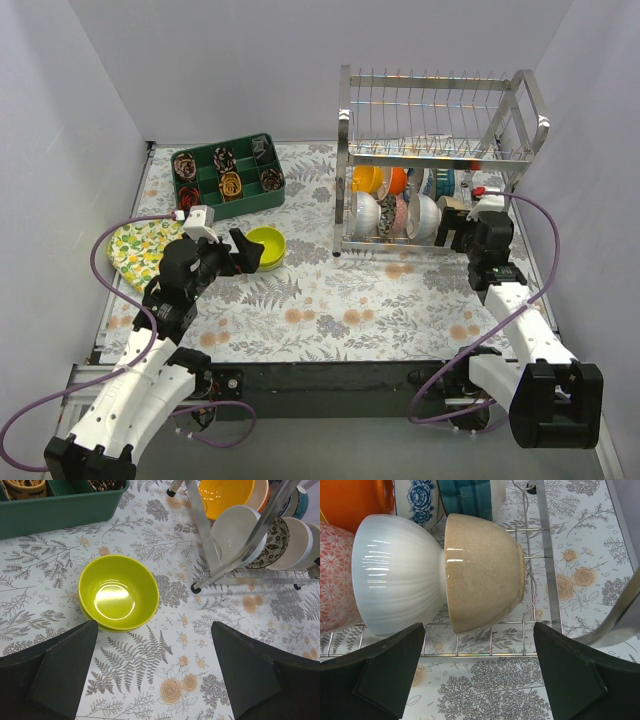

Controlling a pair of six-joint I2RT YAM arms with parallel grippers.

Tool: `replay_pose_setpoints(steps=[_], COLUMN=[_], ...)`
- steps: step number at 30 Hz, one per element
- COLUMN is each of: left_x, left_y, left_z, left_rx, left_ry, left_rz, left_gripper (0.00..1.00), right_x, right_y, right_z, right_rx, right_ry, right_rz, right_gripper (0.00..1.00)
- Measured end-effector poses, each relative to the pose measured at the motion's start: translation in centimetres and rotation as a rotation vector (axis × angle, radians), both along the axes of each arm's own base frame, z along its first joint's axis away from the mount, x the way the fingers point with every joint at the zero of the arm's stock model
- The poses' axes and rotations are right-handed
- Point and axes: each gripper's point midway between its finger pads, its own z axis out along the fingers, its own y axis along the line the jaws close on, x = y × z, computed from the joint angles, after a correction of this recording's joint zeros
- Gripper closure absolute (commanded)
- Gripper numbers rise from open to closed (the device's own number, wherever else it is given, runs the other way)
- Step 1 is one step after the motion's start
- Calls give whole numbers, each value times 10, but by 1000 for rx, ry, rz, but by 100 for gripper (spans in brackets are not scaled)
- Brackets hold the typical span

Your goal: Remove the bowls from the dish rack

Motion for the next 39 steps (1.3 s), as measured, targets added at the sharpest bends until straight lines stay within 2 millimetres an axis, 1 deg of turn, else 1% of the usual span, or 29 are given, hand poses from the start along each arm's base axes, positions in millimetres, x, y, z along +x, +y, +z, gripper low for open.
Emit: replay_pose_setpoints(steps=[5,8,11,15,18,22,27,34,39], left_x=[-2,-3,-3,-4,-4,-4,-5,-5,-5], left_y=[-3,-4,-6,-7,-7,-8,-9,-9,-9], left_z=[2,3,3,3,3,3,3,3,2], left_rx=[-8,-11,-13,-15,-16,-17,-18,-16,-14], left_ry=[-5,-8,-7,-6,-6,-5,-5,-6,-6], left_rz=[-19,-29,-36,-41,-45,-49,-55,-59,-60], left_gripper=[2,2,2,2,2,2,2,2,2], right_x=[7,12,15,22,27,31,32,39,42], right_y=[0,-1,-3,-5,-5,-7,-10,-13,-13], right_z=[-12,-14,-13,-2,0,-11,-26,-20,-24], right_rx=[-30,-44,-57,-85,-105,-131,-150,-163,-163], right_ry=[28,26,15,-35,-52,-30,15,-21,-20], right_rz=[31,37,37,44,52,62,56,45,50], right_gripper=[1,1,2,1,2,1,1,4,8])
